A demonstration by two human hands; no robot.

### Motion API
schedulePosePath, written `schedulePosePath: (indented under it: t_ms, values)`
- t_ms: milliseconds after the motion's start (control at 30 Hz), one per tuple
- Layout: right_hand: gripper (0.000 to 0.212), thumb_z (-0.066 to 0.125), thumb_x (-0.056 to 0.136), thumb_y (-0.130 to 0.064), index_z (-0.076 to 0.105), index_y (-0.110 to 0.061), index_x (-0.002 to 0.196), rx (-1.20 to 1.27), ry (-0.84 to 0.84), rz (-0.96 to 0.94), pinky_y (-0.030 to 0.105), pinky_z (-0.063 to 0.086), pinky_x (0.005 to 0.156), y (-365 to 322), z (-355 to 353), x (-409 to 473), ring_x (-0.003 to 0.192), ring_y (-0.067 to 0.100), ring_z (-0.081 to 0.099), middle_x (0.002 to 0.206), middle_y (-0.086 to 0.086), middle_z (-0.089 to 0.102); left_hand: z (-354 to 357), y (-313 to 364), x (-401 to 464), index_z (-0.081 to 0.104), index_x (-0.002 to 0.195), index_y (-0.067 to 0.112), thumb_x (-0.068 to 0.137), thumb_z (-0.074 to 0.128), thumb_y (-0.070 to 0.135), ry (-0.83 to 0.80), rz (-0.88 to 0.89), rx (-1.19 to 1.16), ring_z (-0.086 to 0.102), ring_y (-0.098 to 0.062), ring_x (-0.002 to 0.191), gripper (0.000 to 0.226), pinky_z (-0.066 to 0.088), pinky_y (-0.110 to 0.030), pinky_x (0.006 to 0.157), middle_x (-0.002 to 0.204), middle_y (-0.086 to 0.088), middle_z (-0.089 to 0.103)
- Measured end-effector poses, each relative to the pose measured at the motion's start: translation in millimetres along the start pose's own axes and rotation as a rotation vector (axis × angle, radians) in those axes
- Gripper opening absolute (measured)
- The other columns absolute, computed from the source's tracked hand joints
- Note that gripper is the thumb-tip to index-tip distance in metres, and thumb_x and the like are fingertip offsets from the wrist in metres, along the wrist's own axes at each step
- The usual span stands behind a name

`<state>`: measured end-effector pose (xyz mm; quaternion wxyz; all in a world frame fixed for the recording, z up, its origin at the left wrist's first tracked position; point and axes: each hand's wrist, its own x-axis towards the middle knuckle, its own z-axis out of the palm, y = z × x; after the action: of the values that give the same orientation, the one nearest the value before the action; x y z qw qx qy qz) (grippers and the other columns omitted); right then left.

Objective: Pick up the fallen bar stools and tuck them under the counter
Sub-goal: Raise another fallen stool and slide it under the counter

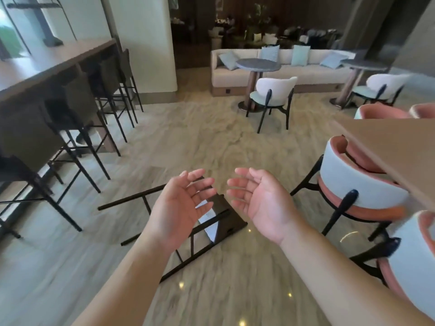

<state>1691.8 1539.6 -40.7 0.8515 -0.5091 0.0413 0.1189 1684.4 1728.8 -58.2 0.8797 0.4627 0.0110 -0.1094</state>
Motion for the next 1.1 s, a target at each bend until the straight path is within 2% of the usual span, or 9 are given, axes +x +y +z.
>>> schedulePosePath:
  t_ms: [367,467,600,767,900,1100]
  values:
    - [0.027,0.05,0.095,-0.031,0.066,-0.013,0.107,0.058,0.081,-0.053,0.031,0.051,0.068,-63.4,-113.3,99.6,0.08,0.019,0.067,0.093,0.007,0.072,60.4,-39.8,144.2,0.065,0.116,0.016,0.083,0.056,0.045,-0.04,-0.057,0.067,0.065,-0.022,0.096,0.045,0.048,-0.039,0.084,0.109,-0.008,0.067]
    - [0.029,0.052,0.093,-0.032,0.065,-0.013,0.111,0.058,0.076,-0.06,0.032,0.052,0.069,-91.7,-155.5,134.3,0.082,0.02,0.068,0.095,0.007,0.072,92.0,-56.2,190.0,0.067,0.115,0.017,0.082,0.057,0.045,-0.013,-0.06,0.075,0.065,-0.023,0.097,0.044,0.047,-0.039,0.085,0.11,-0.008,0.067]
    - [0.04,0.058,0.081,-0.036,0.065,-0.012,0.113,0.049,0.06,-0.047,0.032,0.052,0.068,-140.4,-211.4,179.8,0.082,0.021,0.068,0.096,0.008,0.072,144.0,-72.5,257.6,0.067,0.114,0.017,0.082,0.058,0.045,-0.003,-0.077,0.082,0.064,-0.023,0.1,0.043,0.046,-0.04,0.087,0.113,-0.009,0.066]
    - [0.04,0.058,0.083,-0.035,0.065,-0.012,0.115,0.015,0.023,-0.045,0.032,0.053,0.07,-193.1,-276.3,235.6,0.084,0.02,0.068,0.097,0.007,0.072,204.0,-90.7,337.0,0.063,0.117,0.016,0.083,0.057,0.044,0.003,-0.064,0.066,0.065,-0.023,0.098,0.045,0.047,-0.039,0.086,0.112,-0.009,0.066]
    - [0.029,0.051,0.095,-0.03,0.066,-0.013,0.113,0.022,0.015,-0.024,0.032,0.053,0.071,-214.4,-302.7,278.0,0.084,0.02,0.068,0.097,0.007,0.072,226.3,-98.5,379.6,0.065,0.115,0.016,0.084,0.057,0.044,0.008,-0.065,0.07,0.065,-0.023,0.098,0.042,0.045,-0.04,0.088,0.112,-0.008,0.065]
    - [0.027,0.05,0.096,-0.028,0.066,-0.013,0.111,0.007,-0.033,0.02,0.032,0.052,0.071,-226.3,-311.0,354.8,0.082,0.02,0.068,0.093,0.006,0.072,216.7,-92.4,443.1,0.064,0.115,0.017,0.079,0.062,0.045,0.073,-0.022,0.031,0.065,-0.023,0.098,0.046,0.048,-0.038,0.084,0.111,-0.007,0.066]
